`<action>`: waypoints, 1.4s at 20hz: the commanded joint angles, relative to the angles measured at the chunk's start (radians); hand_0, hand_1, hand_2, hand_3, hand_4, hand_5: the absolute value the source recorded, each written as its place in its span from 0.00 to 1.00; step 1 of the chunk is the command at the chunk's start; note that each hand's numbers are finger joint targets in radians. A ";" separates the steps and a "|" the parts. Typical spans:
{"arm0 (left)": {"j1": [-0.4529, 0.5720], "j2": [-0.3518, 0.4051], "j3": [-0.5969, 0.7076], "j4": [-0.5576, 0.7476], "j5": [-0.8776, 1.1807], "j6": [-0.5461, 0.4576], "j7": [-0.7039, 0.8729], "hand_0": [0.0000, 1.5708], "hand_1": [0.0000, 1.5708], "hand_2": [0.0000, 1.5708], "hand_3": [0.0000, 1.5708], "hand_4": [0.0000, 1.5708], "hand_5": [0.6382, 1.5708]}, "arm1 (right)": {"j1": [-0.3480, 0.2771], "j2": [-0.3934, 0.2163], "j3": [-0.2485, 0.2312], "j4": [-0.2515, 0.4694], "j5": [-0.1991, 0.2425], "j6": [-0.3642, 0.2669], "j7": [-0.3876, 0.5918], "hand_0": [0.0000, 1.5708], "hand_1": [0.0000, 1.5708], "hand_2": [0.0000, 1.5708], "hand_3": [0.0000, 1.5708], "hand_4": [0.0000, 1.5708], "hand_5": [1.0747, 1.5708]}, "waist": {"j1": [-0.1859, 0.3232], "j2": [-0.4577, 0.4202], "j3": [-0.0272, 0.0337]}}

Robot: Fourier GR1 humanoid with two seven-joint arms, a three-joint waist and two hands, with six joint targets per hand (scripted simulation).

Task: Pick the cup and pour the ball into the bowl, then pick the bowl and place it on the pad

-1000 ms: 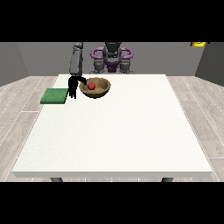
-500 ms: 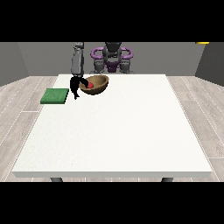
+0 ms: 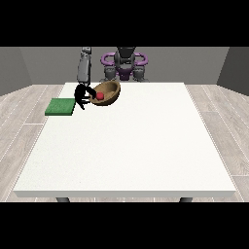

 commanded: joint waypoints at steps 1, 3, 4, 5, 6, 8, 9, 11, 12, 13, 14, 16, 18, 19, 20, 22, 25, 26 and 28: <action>0.013 0.026 0.021 0.054 0.001 -0.020 -0.018 0.00 0.00 0.00 0.00 0.75 0.95 | -0.007 -0.123 0.034 0.021 0.080 -0.086 0.246 1.00 1.00 1.00 0.81 0.65 0.95 | -0.029 0.001 0.0217; 0.043 0.018 0.014 0.079 -0.016 -0.015 -0.017 0.00 0.00 0.00 0.00 0.76 0.95 | 0.004 -0.156 0.076 -0.011 0.105 -0.077 0.344 1.00 1.00 1.00 0.75 0.64 0.95 | -0.060 -0.043 0.0208; 0.074 0.017 0.030 0.100 -0.007 -0.021 -0.019 0.00 0.00 0.00 0.00 0.76 0.95 | 0.020 -0.182 0.072 -0.035 0.091 -0.045 0.356 1.00 1.00 1.00 0.71 0.65 0.95 | -0.082 -0.078 0.0226; 0.062 0.044 0.027 0.110 -0.028 -0.019 -0.025 0.00 0.00 0.00 0.00 0.76 0.95 | -0.036 -0.193 0.082 -0.059 0.096 -0.067 0.457 1.00 1.00 1.00 0.68 0.65 0.97 | -0.095 -0.090 0.0221; 0.036 0.054 0.041 0.131 -0.036 0.007 -0.045 0.00 0.00 0.00 0.00 0.76 0.96 | -0.096 -0.208 0.095 -0.077 0.107 -0.069 0.513 1.00 1.00 1.00 0.66 0.65 0.97 | -0.117 -0.052 0.0230; 0.149 0.042 0.049 0.169 -0.047 -0.029 -0.077 0.00 0.00 0.00 0.00 0.76 0.97 | -0.019 -0.225 0.138 -0.102 0.124 -0.004 0.569 1.00 1.00 1.00 0.62 0.67 0.97 | -0.146 -0.138 0.0251; 0.140 0.068 0.070 0.197 -0.054 -0.029 -0.119 0.00 0.00 0.00 0.00 0.76 0.97 | -0.076 -0.259 0.137 -0.130 0.124 0.005 0.632 1.00 1.00 1.00 0.62 0.67 0.97 | -0.168 -0.106 0.0249; 0.162 0.059 0.051 0.177 -0.058 -0.023 -0.092 0.00 0.00 0.00 0.00 0.77 0.96 | -0.060 -0.313 0.133 -0.122 0.140 0.032 0.644 1.00 1.00 1.00 0.53 0.66 0.98 | -0.169 -0.148 0.0268; 0.141 0.073 0.073 0.203 -0.037 -0.027 -0.104 0.00 0.00 0.00 0.00 0.77 0.97 | -0.119 -0.355 0.092 -0.122 0.110 0.060 0.651 1.00 1.00 1.00 0.46 0.67 0.98 | -0.168 -0.096 0.0272; 0.167 0.087 0.074 0.217 -0.053 -0.051 -0.139 0.00 0.00 0.00 0.00 0.76 0.97 | -0.132 -0.395 0.099 -0.154 0.102 0.113 0.694 1.00 1.00 1.00 0.45 0.67 0.99 | -0.188 -0.115 0.0266; 0.175 0.093 0.074 0.227 -0.054 -0.039 -0.129 0.00 0.00 0.00 0.00 0.77 0.97 | -0.112 -0.372 0.105 -0.167 0.101 0.116 0.699 1.00 1.00 1.00 0.43 0.69 0.99 | -0.202 -0.132 0.0273; 0.153 0.122 0.081 0.232 -0.041 -0.048 -0.112 0.00 0.00 0.00 0.00 0.76 0.97 | -0.143 -0.415 0.051 -0.152 0.064 0.135 0.726 1.00 1.00 1.00 0.43 0.68 0.99 | -0.207 -0.117 0.0276; 0.129 0.105 0.075 0.206 -0.023 -0.031 -0.113 0.00 0.00 0.00 0.00 0.77 0.97 | -0.180 -0.469 -0.003 -0.105 0.040 0.166 0.702 1.00 1.00 1.00 0.43 0.68 0.99 | -0.176 -0.070 0.0283; 0.150 0.099 0.087 0.234 -0.023 -0.046 -0.171 0.00 0.00 0.00 0.00 0.77 0.97 | -0.200 -0.466 -0.004 -0.124 0.039 0.159 0.709 1.00 1.00 1.00 0.43 0.68 0.99 | -0.177 -0.048 0.0280; 0.179 0.063 0.066 0.196 -0.033 -0.031 -0.179 0.00 0.00 0.00 0.00 0.77 0.97 | -0.163 -0.492 -0.019 -0.088 0.041 0.184 0.686 1.00 1.00 1.00 0.43 0.68 0.99 | -0.165 -0.063 0.0282; 0.134 0.106 0.086 0.213 -0.019 -0.036 -0.187 0.00 0.00 0.00 0.00 0.77 0.97 | -0.253 -0.555 -0.060 -0.078 0.015 0.203 0.716 1.00 1.00 1.00 0.43 0.68 0.99 | -0.149 -0.003 0.0282; 0.140 0.095 0.071 0.195 -0.015 -0.042 -0.206 0.00 0.00 0.00 0.00 0.77 0.98 | -0.241 -0.581 -0.072 -0.028 0.015 0.261 0.652 1.00 1.00 1.00 0.34 0.70 0.99 | -0.137 0.030 0.0285; 0.173 0.138 0.105 0.240 -0.009 -0.093 -0.260 0.00 0.00 0.00 0.00 0.77 0.98 | -0.190 -0.560 -0.078 -0.031 0.010 0.262 0.597 1.00 1.00 1.00 0.24 0.71 0.99 | -0.152 0.050 0.0282; 0.143 0.094 0.078 0.157 -0.009 -0.025 -0.232 0.00 0.00 0.00 0.00 0.77 0.98 | -0.212 -0.557 -0.126 0.052 0.003 0.221 0.520 1.00 1.00 1.00 0.31 0.68 1.00 | -0.116 0.088 0.0293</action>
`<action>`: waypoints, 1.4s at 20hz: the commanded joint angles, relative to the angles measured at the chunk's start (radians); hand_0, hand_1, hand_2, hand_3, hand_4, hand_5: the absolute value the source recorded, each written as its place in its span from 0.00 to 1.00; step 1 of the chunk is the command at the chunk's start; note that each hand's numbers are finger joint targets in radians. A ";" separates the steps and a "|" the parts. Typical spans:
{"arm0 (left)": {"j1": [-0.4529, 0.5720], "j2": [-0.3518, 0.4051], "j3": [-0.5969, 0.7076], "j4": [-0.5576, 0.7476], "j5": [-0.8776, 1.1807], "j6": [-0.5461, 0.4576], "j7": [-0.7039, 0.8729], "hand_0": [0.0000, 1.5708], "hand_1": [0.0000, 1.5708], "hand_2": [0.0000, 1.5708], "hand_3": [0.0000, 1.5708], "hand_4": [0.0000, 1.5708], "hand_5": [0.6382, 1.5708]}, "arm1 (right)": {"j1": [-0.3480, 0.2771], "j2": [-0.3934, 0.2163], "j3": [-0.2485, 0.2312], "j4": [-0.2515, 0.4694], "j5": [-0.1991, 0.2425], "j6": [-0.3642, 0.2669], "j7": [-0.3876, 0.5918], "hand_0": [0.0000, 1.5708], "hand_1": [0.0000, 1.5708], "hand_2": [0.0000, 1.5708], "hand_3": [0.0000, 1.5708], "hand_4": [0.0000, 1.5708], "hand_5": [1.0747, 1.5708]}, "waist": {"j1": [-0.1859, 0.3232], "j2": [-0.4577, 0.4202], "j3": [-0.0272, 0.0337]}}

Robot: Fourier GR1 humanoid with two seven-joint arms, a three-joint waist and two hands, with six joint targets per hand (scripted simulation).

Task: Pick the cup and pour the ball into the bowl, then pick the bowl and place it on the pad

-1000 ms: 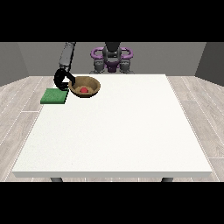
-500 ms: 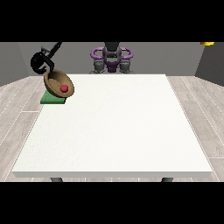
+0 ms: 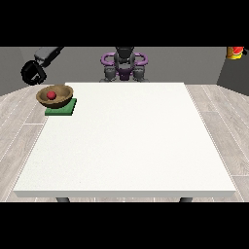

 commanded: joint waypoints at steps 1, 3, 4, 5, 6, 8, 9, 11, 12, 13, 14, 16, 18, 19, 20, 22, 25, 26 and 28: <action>-0.004 0.032 0.018 0.021 0.016 -0.030 -0.049 0.00 0.00 0.00 0.00 0.77 0.98 | -0.014 0.011 -0.050 0.055 -0.033 0.000 -0.063 1.00 1.00 1.00 0.27 0.68 0.99 | 0.009 0.071 0.0003; 0.011 -0.026 -0.027 -0.041 0.005 0.009 -0.012 0.00 0.00 0.00 0.00 0.77 0.98 | -0.017 0.065 -0.039 0.088 -0.037 -0.015 -0.034 1.00 1.00 1.00 0.31 0.68 0.99 | 0.034 0.012 0.0007; -0.009 0.053 0.020 0.061 0.006 -0.041 -0.089 0.00 0.00 0.00 0.00 0.77 0.98 | -0.040 0.073 -0.031 0.030 -0.037 -0.030 -0.043 1.00 1.00 1.00 0.28 0.68 1.00 | 0.000 0.072 -0.0004; -0.006 -0.015 -0.034 -0.036 -0.003 0.032 -0.008 0.00 0.00 0.00 0.00 0.77 0.98 | -0.041 0.086 -0.019 0.087 -0.015 -0.044 -0.046 1.00 1.00 1.00 0.29 0.67 1.00 | 0.033 0.021 0.0006; -0.021 0.022 -0.005 0.004 0.016 -0.002 -0.034 0.00 0.00 0.00 0.00 0.77 0.98 | -0.029 0.117 -0.024 0.086 -0.019 -0.067 -0.076 1.00 1.00 1.00 0.29 0.66 1.00 | 0.025 0.064 0.0004; 0.001 -0.011 -0.031 -0.026 0.007 0.004 -0.035 0.00 0.00 0.00 0.00 0.77 0.98 | -0.023 0.157 -0.013 0.100 -0.007 -0.099 -0.096 1.00 1.00 1.00 0.34 0.65 1.00 | 0.044 0.036 0.0007; -0.016 -0.008 -0.036 -0.011 0.006 0.036 -0.011 0.00 0.00 0.00 0.00 0.77 0.98 | -0.051 0.107 -0.023 0.109 -0.023 -0.044 -0.060 1.00 1.00 1.00 0.37 0.64 1.00 | 0.013 0.027 0.0004; -0.011 0.045 -0.009 0.022 0.035 -0.021 -0.006 0.00 0.00 0.00 0.00 0.76 0.98 | -0.057 0.075 -0.054 0.126 -0.056 -0.007 -0.044 1.00 1.00 1.00 0.38 0.64 1.00 | 0.021 0.025 0.0003; 0.023 0.032 -0.010 0.030 0.010 -0.018 -0.059 0.00 0.00 0.00 0.00 0.76 0.99 | -0.046 0.093 -0.072 0.114 -0.071 -0.041 -0.047 1.00 1.00 1.00 0.38 0.63 1.00 | 0.015 0.018 0.0000; 0.003 0.029 -0.014 -0.031 0.035 -0.012 -0.022 0.00 0.00 0.00 0.00 0.76 0.99 | -0.041 0.067 -0.122 0.183 -0.103 -0.009 -0.103 1.00 1.00 1.00 0.47 0.58 1.00 | 0.036 0.057 0.0012; -0.027 0.052 -0.007 0.012 0.042 -0.014 -0.014 0.00 0.00 0.00 0.00 0.76 0.99 | -0.070 0.065 -0.103 0.166 -0.092 -0.026 -0.052 1.00 1.00 1.00 0.56 0.45 1.00 | 0.012 0.062 0.0005; -0.035 0.077 0.001 0.003 0.062 -0.019 0.021 0.00 0.00 0.00 0.00 0.76 0.99 | -0.061 0.019 -0.090 0.189 -0.052 -0.055 -0.048 1.00 1.00 1.00 0.74 0.12 0.97 | 0.029 0.052 0.0006; -0.018 0.091 0.010 0.042 0.063 -0.056 -0.015 0.00 0.00 0.00 0.00 0.76 0.99 | -0.077 0.006 -0.107 0.170 -0.055 -0.102 -0.060 1.00 1.00 1.00 0.69 0.00 0.96 | 0.028 0.067 -0.0001; 0.008 0.077 -0.004 0.018 0.041 -0.020 0.002 0.00 0.00 0.00 0.00 0.76 0.99 | -0.035 0.016 -0.102 0.179 -0.049 -0.090 -0.087 1.00 1.00 1.00 0.62 0.00 0.97 | 0.012 0.026 0.0002; -0.015 0.070 0.011 -0.007 0.081 -0.033 -0.003 0.00 0.00 0.00 0.00 0.76 0.99 | -0.084 -0.036 -0.142 0.214 -0.068 -0.095 -0.096 0.99 0.99 0.96 0.59 0.00 0.97 | 0.057 0.079 0.0008; -0.006 0.094 0.018 0.023 0.070 -0.034 -0.024 0.00 0.00 0.00 0.00 0.76 0.99 | -0.043 0.025 -0.128 0.211 -0.064 -0.106 -0.155 0.96 0.96 0.90 0.52 0.00 0.96 | 0.024 0.078 0.0006; -0.039 0.139 0.023 0.087 0.064 -0.071 -0.066 0.00 0.00 0.00 0.00 0.76 0.99 | -0.134 0.058 -0.114 0.167 -0.070 -0.170 -0.085 0.92 0.92 0.89 0.51 0.00 0.93 | 0.035 0.106 -0.0005; -0.013 0.117 0.025 0.079 0.041 -0.039 -0.112 0.00 0.00 0.00 0.00 0.75 0.99 | -0.108 0.060 -0.122 0.179 -0.083 -0.123 -0.130 0.93 0.93 0.90 0.53 0.00 0.92 | 0.020 0.127 -0.0001; 0.001 0.077 0.000 0.037 0.040 -0.040 -0.117 0.00 0.00 0.00 0.00 0.76 0.99 | -0.142 0.072 -0.146 0.201 -0.097 -0.177 -0.135 0.92 0.92 0.88 0.48 0.00 0.94 | 0.054 0.129 0.0002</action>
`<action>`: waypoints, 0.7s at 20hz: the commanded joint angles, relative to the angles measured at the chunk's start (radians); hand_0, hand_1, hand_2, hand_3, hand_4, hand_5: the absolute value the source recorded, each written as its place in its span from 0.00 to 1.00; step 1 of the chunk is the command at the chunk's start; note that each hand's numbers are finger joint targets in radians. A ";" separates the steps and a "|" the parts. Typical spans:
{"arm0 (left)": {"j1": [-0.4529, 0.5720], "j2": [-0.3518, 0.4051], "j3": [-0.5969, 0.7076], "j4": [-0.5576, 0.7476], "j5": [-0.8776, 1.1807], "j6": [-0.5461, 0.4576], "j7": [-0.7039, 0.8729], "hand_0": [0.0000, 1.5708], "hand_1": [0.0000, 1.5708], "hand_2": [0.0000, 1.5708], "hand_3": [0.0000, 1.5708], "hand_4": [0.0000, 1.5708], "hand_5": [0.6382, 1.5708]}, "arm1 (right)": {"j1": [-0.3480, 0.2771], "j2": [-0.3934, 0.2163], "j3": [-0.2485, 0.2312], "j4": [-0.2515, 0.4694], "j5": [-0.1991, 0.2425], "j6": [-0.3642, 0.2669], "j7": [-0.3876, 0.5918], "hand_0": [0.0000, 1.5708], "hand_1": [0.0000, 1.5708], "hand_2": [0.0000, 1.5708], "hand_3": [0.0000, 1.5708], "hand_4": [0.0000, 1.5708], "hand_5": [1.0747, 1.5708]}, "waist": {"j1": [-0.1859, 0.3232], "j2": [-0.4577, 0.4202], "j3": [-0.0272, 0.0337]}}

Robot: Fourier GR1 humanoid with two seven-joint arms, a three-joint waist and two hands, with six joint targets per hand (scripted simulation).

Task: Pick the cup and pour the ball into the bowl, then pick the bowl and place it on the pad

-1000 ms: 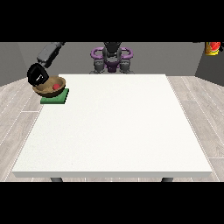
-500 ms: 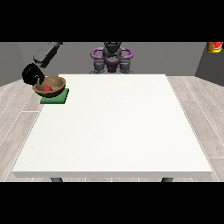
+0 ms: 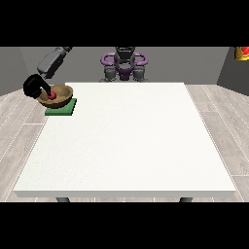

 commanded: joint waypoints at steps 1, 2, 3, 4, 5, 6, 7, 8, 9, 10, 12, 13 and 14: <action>0.002 -0.015 -0.008 0.034 -0.028 0.035 -0.047 0.00 0.00 0.00 0.00 0.76 0.99 | -0.024 0.085 0.016 -0.017 -0.005 -0.052 -0.020 0.92 0.92 0.88 0.43 0.00 0.93 | -0.015 0.007 -0.0005; 0.010 -0.031 -0.024 -0.025 -0.017 0.026 -0.034 0.00 0.00 0.00 0.00 0.76 0.99 | -0.038 0.064 0.002 0.017 0.000 -0.073 -0.047 0.91 0.91 0.88 0.43 0.00 0.93 | 0.023 0.014 0.0003; 0.019 -0.034 -0.020 -0.003 -0.015 0.006 -0.064 0.00 0.00 0.00 0.00 0.76 0.99 | -0.047 -0.001 0.007 0.011 0.013 -0.056 -0.021 0.88 0.88 0.85 0.46 0.00 0.93 | 0.019 0.021 -0.0002; -0.014 0.006 -0.008 -0.012 0.023 -0.003 0.008 0.00 0.00 0.00 0.00 0.76 0.99 | -0.045 -0.022 0.008 0.033 0.024 -0.036 -0.057 0.80 0.80 0.86 0.58 0.07 0.92 | 0.022 0.036 0.0005; 0.008 0.005 -0.007 0.024 -0.003 0.002 -0.032 0.00 0.00 0.00 0.00 0.76 1.00 | -0.033 -0.027 0.030 0.010 0.040 -0.047 -0.022 0.73 0.73 0.84 0.64 0.12 0.92 | 0.005 0.006 -0.0003; -0.007 0.008 -0.014 -0.011 0.002 0.021 -0.007 0.00 0.00 0.00 0.00 0.76 1.00 | -0.043 -0.001 0.026 0.041 0.028 -0.024 -0.046 0.59 0.59 0.70 0.66 0.10 0.88 | 0.012 0.027 0.0004; 0.002 0.029 -0.001 0.011 0.004 -0.023 -0.048 0.00 0.00 0.00 0.00 0.76 1.00 | -0.045 -0.023 0.040 0.036 0.034 0.012 -0.016 0.41 0.41 0.44 0.64 0.00 0.80 | 0.030 0.044 -0.0001; 0.001 -0.022 -0.029 -0.010 -0.015 0.021 -0.049 0.00 0.00 0.00 0.00 0.76 1.00 | -0.061 -0.006 0.075 0.028 0.063 0.000 -0.008 0.12 0.12 0.26 0.50 0.00 0.76 | 0.031 0.041 -0.0001; 0.000 0.019 0.002 -0.022 0.022 -0.023 -0.046 0.00 0.00 0.00 0.00 0.76 1.00 | -0.046 -0.056 0.053 0.063 0.057 0.032 -0.022 0.00 0.00 0.13 0.00 0.00 0.74 | 0.059 0.062 0.0004; -0.019 0.029 0.005 0.035 0.023 -0.013 -0.027 0.00 0.00 0.00 0.00 0.77 1.00 | -0.037 0.016 0.096 0.027 0.076 0.019 -0.030 0.00 0.00 0.00 0.00 0.00 0.73 | 0.020 0.022 -0.0003; -0.020 -0.003 -0.029 -0.059 0.036 0.017 0.038 0.00 0.00 0.00 0.00 0.77 1.00 | -0.075 -0.037 0.084 0.089 0.079 0.034 0.007 0.00 0.00 0.00 0.00 0.00 0.67 | 0.051 0.009 0.0010; 0.004 -0.046 -0.050 -0.107 0.034 0.031 0.047 0.00 0.00 0.00 0.00 0.76 1.00 | -0.010 0.049 0.098 0.098 0.093 -0.002 -0.081 0.00 0.00 0.00 0.00 0.00 0.66 | 0.045 -0.028 0.0015; 0.030 -0.098 -0.076 -0.167 0.032 0.066 0.078 0.00 0.00 0.00 0.00 0.76 1.00 | -0.036 -0.057 0.084 0.130 0.092 0.059 -0.027 0.00 0.00 0.00 0.00 0.00 0.67 | 0.066 -0.052 0.0019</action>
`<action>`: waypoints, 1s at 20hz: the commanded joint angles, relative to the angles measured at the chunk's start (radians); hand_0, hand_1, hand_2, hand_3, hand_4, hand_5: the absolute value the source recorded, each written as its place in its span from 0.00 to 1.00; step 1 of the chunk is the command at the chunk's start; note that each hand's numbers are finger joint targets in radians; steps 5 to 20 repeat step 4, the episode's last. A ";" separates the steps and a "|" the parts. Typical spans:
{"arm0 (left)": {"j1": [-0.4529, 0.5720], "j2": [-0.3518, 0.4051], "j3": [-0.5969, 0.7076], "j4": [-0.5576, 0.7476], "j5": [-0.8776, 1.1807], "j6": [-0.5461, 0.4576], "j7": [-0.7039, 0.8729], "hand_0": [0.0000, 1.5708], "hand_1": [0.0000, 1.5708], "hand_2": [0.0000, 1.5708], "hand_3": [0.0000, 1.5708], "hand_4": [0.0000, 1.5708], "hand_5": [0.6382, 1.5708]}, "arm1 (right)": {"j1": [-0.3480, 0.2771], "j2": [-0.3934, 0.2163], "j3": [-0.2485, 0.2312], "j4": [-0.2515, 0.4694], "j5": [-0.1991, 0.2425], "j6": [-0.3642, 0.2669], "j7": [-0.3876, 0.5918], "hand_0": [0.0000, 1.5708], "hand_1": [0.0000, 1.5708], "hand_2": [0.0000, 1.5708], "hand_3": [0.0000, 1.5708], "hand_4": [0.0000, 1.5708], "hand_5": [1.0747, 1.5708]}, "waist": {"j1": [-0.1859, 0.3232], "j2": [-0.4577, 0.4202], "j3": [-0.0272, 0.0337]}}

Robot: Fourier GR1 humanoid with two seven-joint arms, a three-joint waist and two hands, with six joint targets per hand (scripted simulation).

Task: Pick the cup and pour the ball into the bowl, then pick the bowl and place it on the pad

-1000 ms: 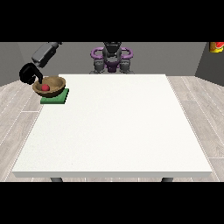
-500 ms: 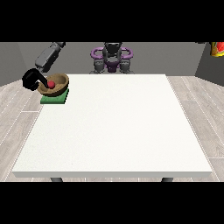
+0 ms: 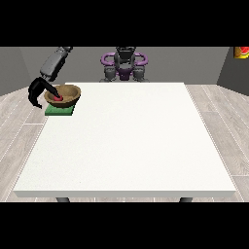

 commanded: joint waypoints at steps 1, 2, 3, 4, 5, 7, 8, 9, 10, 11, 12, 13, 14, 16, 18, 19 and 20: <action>-0.014 -0.007 -0.027 -0.027 0.018 0.011 0.066 0.00 0.00 0.00 0.00 0.76 1.00 | -0.041 -0.012 0.027 0.015 0.022 0.005 0.059 0.00 0.00 0.00 0.00 0.00 0.65 | 0.000 -0.052 -0.0006; -0.021 -0.013 -0.032 0.007 -0.019 0.072 0.067 0.00 0.00 0.00 0.00 0.76 1.00 | -0.045 -0.012 0.059 -0.015 0.039 0.028 0.100 0.00 0.00 0.00 0.00 0.00 0.66 | -0.050 -0.083 -0.0013; 0.049 -0.056 -0.060 -0.004 -0.046 0.046 0.042 0.00 0.00 0.00 0.00 0.76 1.00 | -0.026 -0.067 0.074 -0.016 0.053 0.069 0.159 0.00 0.00 0.00 0.00 0.00 0.62 | -0.041 -0.167 -0.0022; 0.036 -0.043 -0.044 0.036 -0.035 0.033 0.032 0.00 0.00 0.00 0.00 0.76 1.00 | -0.074 -0.098 0.060 -0.043 0.030 0.108 0.182 0.00 0.00 0.00 0.00 0.13 0.61 | -0.056 -0.160 -0.0028; 0.036 -0.043 -0.044 0.036 -0.035 0.033 0.032 0.00 0.00 0.00 0.00 0.76 1.00 | -0.074 -0.098 0.060 -0.043 0.030 0.108 0.182 0.00 0.00 0.00 0.00 0.13 0.61 | -0.056 -0.160 -0.0028; 0.036 -0.043 -0.044 0.036 -0.035 0.033 0.032 0.00 0.00 0.00 0.00 0.76 1.00 | -0.074 -0.098 0.060 -0.043 0.030 0.108 0.182 0.00 0.00 0.00 0.00 0.13 0.61 | -0.056 -0.160 -0.0028; 0.036 -0.043 -0.044 0.036 -0.035 0.033 0.032 0.00 0.00 0.00 0.00 0.76 1.00 | -0.074 -0.098 0.060 -0.043 0.030 0.108 0.182 0.00 0.00 0.00 0.00 0.13 0.61 | -0.056 -0.160 -0.0028; 0.036 -0.043 -0.044 0.036 -0.035 0.033 0.032 0.00 0.00 0.00 0.00 0.76 1.00 | -0.074 -0.098 0.060 -0.043 0.030 0.108 0.182 0.00 0.00 0.00 0.00 0.13 0.61 | -0.056 -0.160 -0.0028; 0.036 -0.043 -0.044 0.036 -0.035 0.033 0.032 0.00 0.00 0.00 0.00 0.76 1.00 | -0.074 -0.098 0.060 -0.043 0.030 0.108 0.182 0.00 0.00 0.00 0.00 0.13 0.61 | -0.056 -0.160 -0.0028; 0.036 -0.043 -0.044 0.036 -0.035 0.033 0.032 0.00 0.00 0.00 0.00 0.76 1.00 | -0.074 -0.098 0.060 -0.043 0.030 0.108 0.182 0.00 0.00 0.00 0.00 0.13 0.61 | -0.056 -0.160 -0.0028; 0.036 -0.043 -0.044 0.036 -0.035 0.033 0.032 0.00 0.00 0.00 0.00 0.76 1.00 | -0.074 -0.098 0.060 -0.043 0.030 0.108 0.182 0.00 0.00 0.00 0.00 0.13 0.61 | -0.056 -0.160 -0.0028; 0.036 -0.043 -0.044 0.036 -0.035 0.033 0.032 0.00 0.00 0.00 0.00 0.76 1.00 | -0.074 -0.098 0.060 -0.043 0.030 0.108 0.182 0.00 0.00 0.00 0.00 0.13 0.61 | -0.056 -0.160 -0.0028; 0.036 -0.043 -0.044 0.036 -0.035 0.033 0.032 0.00 0.00 0.00 0.00 0.76 1.00 | -0.074 -0.098 0.060 -0.043 0.030 0.108 0.182 0.00 0.00 0.00 0.00 0.13 0.61 | -0.056 -0.160 -0.0028; 0.036 -0.043 -0.044 0.036 -0.035 0.033 0.032 0.00 0.00 0.00 0.00 0.76 1.00 | -0.074 -0.098 0.060 -0.043 0.030 0.108 0.182 0.00 0.00 0.00 0.00 0.13 0.61 | -0.056 -0.160 -0.0028; 0.036 -0.043 -0.044 0.036 -0.035 0.033 0.032 0.00 0.00 0.00 0.00 0.76 1.00 | -0.074 -0.098 0.060 -0.043 0.030 0.108 0.182 0.00 0.00 0.00 0.00 0.13 0.61 | -0.056 -0.160 -0.0028; 0.036 -0.043 -0.044 0.036 -0.035 0.033 0.032 0.00 0.00 0.00 0.00 0.76 1.00 | -0.074 -0.098 0.060 -0.043 0.030 0.108 0.182 0.00 0.00 0.00 0.00 0.13 0.61 | -0.056 -0.160 -0.0028; 0.036 -0.043 -0.044 0.036 -0.035 0.033 0.032 0.00 0.00 0.00 0.00 0.76 1.00 | -0.074 -0.098 0.060 -0.043 0.030 0.108 0.182 0.00 0.00 0.00 0.00 0.13 0.61 | -0.056 -0.160 -0.0028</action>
